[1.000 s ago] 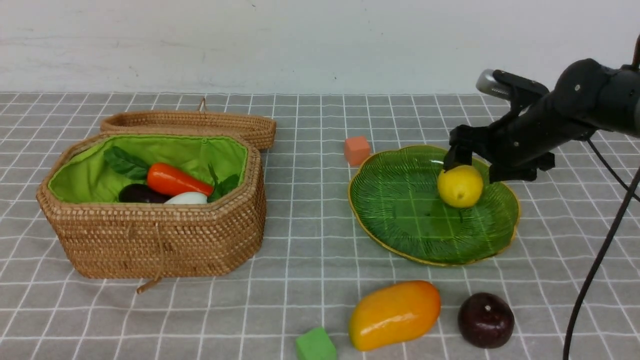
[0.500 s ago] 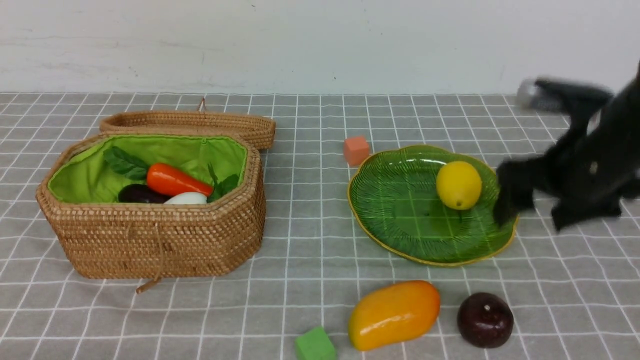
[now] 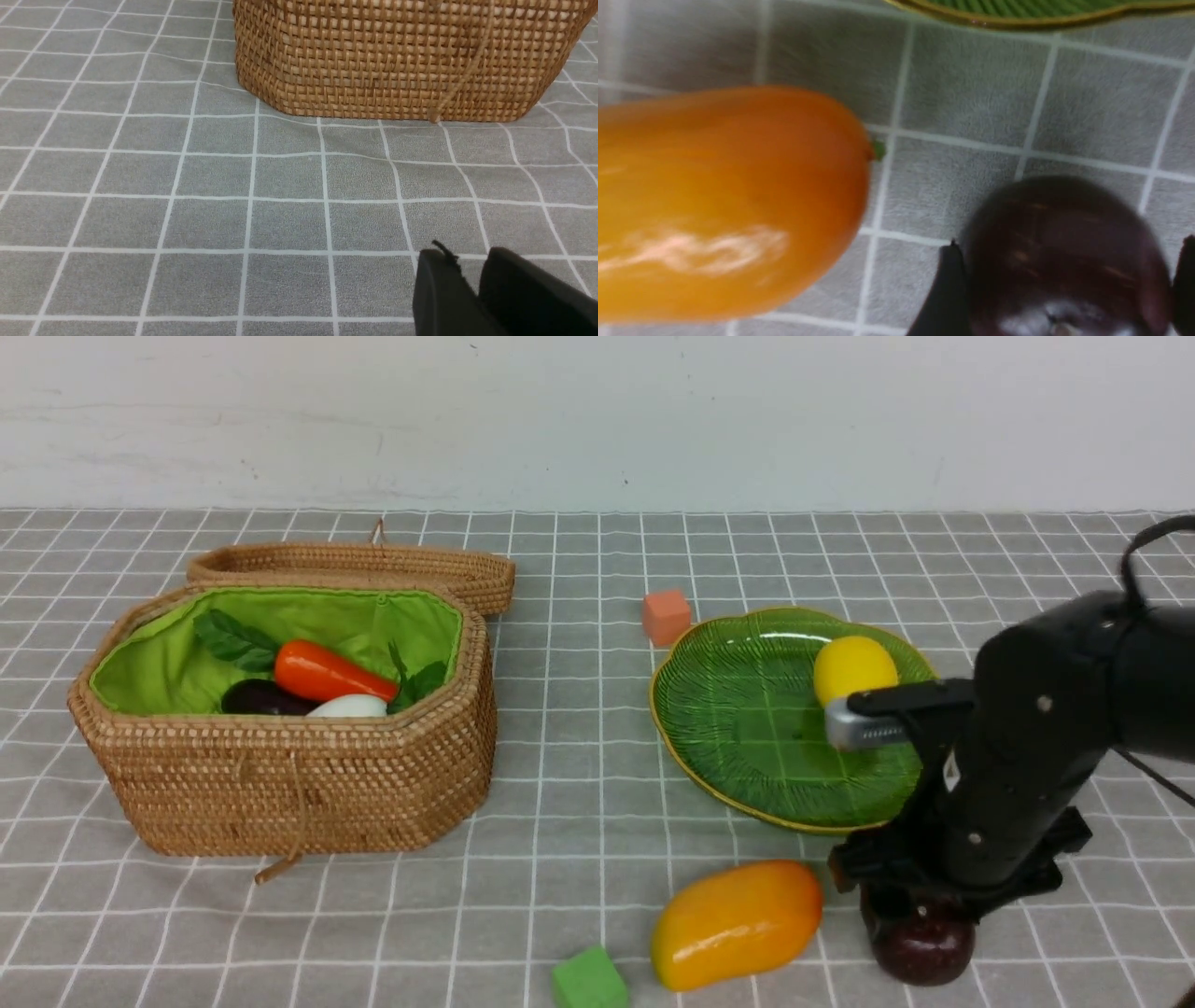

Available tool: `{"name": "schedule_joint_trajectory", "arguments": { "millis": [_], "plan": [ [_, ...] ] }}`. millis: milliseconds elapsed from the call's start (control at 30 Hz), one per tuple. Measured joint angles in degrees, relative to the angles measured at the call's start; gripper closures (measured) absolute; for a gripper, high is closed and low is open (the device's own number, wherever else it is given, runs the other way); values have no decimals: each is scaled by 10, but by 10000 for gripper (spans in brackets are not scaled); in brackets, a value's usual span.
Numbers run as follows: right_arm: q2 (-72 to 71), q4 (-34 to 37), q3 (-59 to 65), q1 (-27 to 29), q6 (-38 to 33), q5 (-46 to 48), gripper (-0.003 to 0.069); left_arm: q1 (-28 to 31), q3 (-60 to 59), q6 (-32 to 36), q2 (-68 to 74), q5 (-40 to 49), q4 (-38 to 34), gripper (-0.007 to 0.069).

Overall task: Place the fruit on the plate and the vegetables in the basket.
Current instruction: Use the right arm to grab a mangosteen and put it into the right plate

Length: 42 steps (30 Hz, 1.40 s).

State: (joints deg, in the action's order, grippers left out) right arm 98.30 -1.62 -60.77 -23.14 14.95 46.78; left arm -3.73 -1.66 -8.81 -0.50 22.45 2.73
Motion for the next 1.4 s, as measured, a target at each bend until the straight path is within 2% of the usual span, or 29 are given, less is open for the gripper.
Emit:
{"name": "schedule_joint_trajectory", "arguments": {
  "millis": [100,233,367,500,700,867,1133,1233,1267,1300,1400],
  "plan": [
    [1,-1,-2,0,-9,5,137,0,0,0,0,0,0,491],
    [-1,1,-20,0,-24,45,137,0,0,0,0,0,0,489],
    [-14,0,-77,5,-30,101,137,0,0,0,0,0,0,482],
    [-17,2,-156,17,-42,117,137,0,0,0,0,0,0,480],
    [38,5,-288,20,-76,44,137,0,0,0,0,0,0,480],
    [173,3,-375,20,-85,-67,137,0,0,0,0,0,0,480],
    [255,-12,-423,20,-58,-75,135,0,0,0,0,0,0,480],
    [255,-13,-425,20,-57,-75,94,0,0,0,0,0,0,480],
    [255,-14,-426,20,-57,-75,34,0,0,0,0,0,0,480],
    [255,-15,-426,20,-57,-71,7,0,0,0,0,0,0,480],
    [255,-16,-426,20,-56,-54,-17,0,0,0,0,0,0,480]
  ]
}}
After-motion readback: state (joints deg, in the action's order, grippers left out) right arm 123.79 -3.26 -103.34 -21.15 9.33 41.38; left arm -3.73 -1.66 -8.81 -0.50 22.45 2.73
